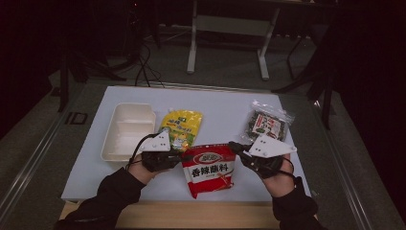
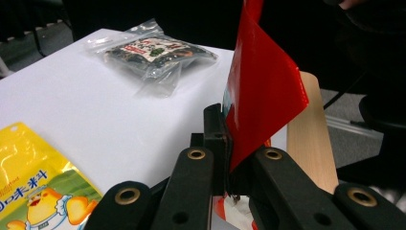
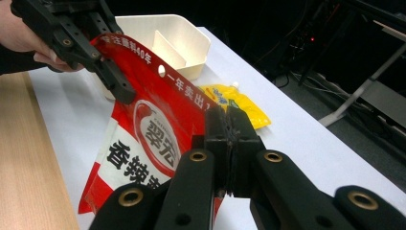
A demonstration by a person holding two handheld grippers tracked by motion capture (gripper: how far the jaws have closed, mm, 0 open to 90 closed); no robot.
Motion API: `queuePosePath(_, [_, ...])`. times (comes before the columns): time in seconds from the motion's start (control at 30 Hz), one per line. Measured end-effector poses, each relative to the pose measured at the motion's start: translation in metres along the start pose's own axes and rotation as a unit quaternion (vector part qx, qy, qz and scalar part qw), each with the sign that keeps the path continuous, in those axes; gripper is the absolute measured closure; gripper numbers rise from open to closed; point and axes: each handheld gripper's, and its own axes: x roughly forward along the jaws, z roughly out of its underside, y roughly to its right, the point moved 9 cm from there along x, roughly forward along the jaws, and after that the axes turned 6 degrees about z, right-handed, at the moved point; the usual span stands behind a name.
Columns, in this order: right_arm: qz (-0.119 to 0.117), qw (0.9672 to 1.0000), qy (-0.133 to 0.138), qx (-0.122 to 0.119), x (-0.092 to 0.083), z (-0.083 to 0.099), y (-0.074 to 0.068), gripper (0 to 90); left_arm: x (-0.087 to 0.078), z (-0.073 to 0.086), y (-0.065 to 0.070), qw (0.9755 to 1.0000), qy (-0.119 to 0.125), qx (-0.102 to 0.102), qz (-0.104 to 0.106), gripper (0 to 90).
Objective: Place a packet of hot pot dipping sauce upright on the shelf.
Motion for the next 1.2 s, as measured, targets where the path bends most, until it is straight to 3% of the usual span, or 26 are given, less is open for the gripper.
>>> queuePosePath(0.27, [-0.006, 0.9997, 0.001, 0.022, -0.003, 0.008, 0.005, 83.7, 0.004, -0.003, 0.003, 0.9997, -0.011, 0.020, 0.005, 90.0])
queuePosePath(0.33, [-0.013, 0.9995, -0.004, 0.028, -0.002, 0.012, 0.006, 71.7, 0.003, -0.003, 0.003, 0.9997, -0.011, 0.021, 0.005, 90.0])
queuePosePath(0.4, [-0.015, 0.9993, -0.004, 0.032, -0.001, 0.014, 0.006, 68.7, 0.002, -0.003, 0.002, 0.9996, -0.012, 0.024, 0.003, 90.0])
queuePosePath(0.43, [-0.020, 0.9989, -0.003, 0.042, 0.001, 0.018, 0.008, 59.2, 0.000, -0.004, 0.003, 0.9997, -0.003, 0.024, 0.008, 90.0])
queuePosePath(0.5, [-0.022, 0.9987, -0.003, 0.046, 0.002, 0.020, 0.009, 56.6, 0.000, -0.005, 0.004, 0.9996, 0.002, 0.024, 0.012, 90.0])
queuePosePath(0.6, [-0.042, 0.9967, -0.004, 0.069, 0.006, 0.031, 0.010, 49.9, -0.001, -0.008, 0.010, 0.9990, 0.016, 0.030, 0.027, 90.0])
queuePosePath(0.7, [-0.060, 0.9957, -0.005, 0.070, 0.009, 0.037, 0.007, 47.3, -0.001, -0.013, 0.015, 0.9983, 0.023, 0.042, 0.033, 90.0])
queuePosePath(0.73, [-0.074, 0.9950, -0.003, 0.067, 0.011, 0.038, 0.004, 47.0, -0.001, -0.014, 0.017, 0.9981, 0.025, 0.044, 0.037, 90.0])
queuePosePath(0.8, [-0.079, 0.9950, 0.000, 0.060, 0.011, 0.040, 0.003, 48.5, -0.001, -0.016, 0.019, 0.9977, 0.026, 0.049, 0.039, 90.0])
queuePosePath(0.83, [-0.098, 0.9939, -0.005, 0.052, 0.014, 0.042, -0.002, 51.8, -0.002, -0.019, 0.020, 0.9976, 0.029, 0.049, 0.040, 90.0])
queuePosePath(1.0, [-0.126, 0.9904, -0.013, 0.055, 0.019, 0.045, -0.008, 57.9, -0.006, -0.025, 0.023, 0.9970, 0.036, 0.060, 0.033, 90.0])
queuePosePath(1.07, [-0.138, 0.9889, -0.011, 0.054, 0.020, 0.043, -0.010, 62.7, -0.007, -0.028, 0.023, 0.9972, 0.040, 0.054, 0.032, 90.0])
queuePosePath(1.2, [-0.141, 0.9892, -0.009, 0.040, 0.019, 0.040, -0.013, 71.8, -0.009, -0.030, 0.022, 0.9974, 0.039, 0.056, 0.022, 90.0])
